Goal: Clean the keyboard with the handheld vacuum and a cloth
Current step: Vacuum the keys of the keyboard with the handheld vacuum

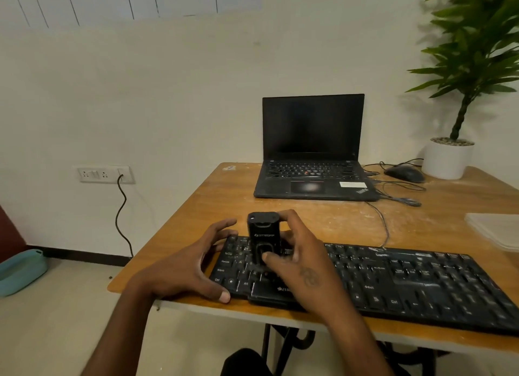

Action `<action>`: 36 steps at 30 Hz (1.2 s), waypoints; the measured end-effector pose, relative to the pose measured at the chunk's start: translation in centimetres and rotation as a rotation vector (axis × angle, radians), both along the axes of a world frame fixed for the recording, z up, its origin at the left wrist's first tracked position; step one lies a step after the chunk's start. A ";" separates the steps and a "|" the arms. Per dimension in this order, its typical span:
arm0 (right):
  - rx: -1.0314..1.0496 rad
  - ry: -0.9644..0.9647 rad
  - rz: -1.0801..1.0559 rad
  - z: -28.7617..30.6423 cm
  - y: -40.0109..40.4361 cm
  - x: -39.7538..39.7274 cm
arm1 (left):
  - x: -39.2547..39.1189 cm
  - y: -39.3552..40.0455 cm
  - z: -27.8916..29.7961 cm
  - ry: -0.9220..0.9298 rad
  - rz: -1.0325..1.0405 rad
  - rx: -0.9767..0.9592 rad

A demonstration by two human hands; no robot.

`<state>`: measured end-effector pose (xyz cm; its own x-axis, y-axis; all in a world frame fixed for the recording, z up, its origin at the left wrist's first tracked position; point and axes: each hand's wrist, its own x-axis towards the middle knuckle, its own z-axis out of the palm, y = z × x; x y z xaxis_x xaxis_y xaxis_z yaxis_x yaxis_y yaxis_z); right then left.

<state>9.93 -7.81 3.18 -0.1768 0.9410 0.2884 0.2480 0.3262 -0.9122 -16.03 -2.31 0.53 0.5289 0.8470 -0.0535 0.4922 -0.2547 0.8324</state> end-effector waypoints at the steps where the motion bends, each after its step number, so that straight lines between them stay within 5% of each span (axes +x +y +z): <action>1: -0.018 0.008 -0.018 0.2 -0.2 1.0 | 0.0 0.0 0.0 0.000 -0.003 -0.002; 7: 0.016 -0.064 -0.118 0.8 -1.0 3.9 | -0.1 0.2 -0.1 0.003 -0.008 -0.001; 18: 0.096 -0.085 0.030 -0.5 1.3 -5.2 | -0.1 0.3 -0.4 0.037 0.022 0.019; 28: 0.040 -0.055 -0.030 0.2 0.1 0.5 | -0.2 0.1 0.0 0.002 -0.011 -0.004; 36: 0.080 -0.116 0.046 -0.3 1.4 -6.4 | 0.0 -0.1 -0.1 0.077 0.071 0.009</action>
